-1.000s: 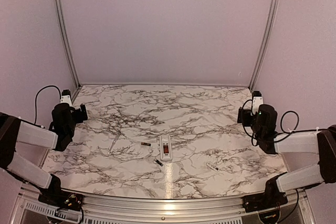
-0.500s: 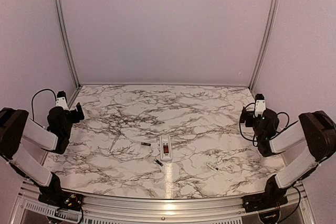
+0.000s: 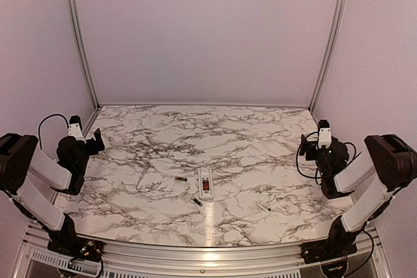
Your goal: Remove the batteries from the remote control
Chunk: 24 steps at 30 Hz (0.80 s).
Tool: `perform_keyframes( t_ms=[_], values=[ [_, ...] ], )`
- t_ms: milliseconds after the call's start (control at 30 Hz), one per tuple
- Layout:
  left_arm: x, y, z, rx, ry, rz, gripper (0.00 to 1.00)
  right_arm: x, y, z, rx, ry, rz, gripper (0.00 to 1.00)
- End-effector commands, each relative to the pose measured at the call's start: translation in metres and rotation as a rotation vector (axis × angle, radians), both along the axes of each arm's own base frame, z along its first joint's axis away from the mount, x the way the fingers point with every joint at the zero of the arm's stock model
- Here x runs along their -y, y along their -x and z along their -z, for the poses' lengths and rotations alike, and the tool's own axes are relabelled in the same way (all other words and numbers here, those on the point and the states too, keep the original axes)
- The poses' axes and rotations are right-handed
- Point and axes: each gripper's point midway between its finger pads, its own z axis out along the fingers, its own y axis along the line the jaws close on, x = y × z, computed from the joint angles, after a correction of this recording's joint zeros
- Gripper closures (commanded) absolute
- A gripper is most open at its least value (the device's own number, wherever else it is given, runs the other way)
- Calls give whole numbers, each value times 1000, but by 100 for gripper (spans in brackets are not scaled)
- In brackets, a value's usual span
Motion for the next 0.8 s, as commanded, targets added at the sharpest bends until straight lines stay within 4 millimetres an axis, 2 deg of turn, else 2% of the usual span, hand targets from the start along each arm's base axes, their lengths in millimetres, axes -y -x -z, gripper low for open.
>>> perform_keyframes(
  t_ms=[0, 767],
  values=[
    [1, 0, -4, 23, 2, 8, 1, 5, -2, -7, 39, -35, -8, 2],
    [1, 0, -4, 22, 2, 8, 1, 3, -2, -8, 49, -26, -23, 2]
  ],
)
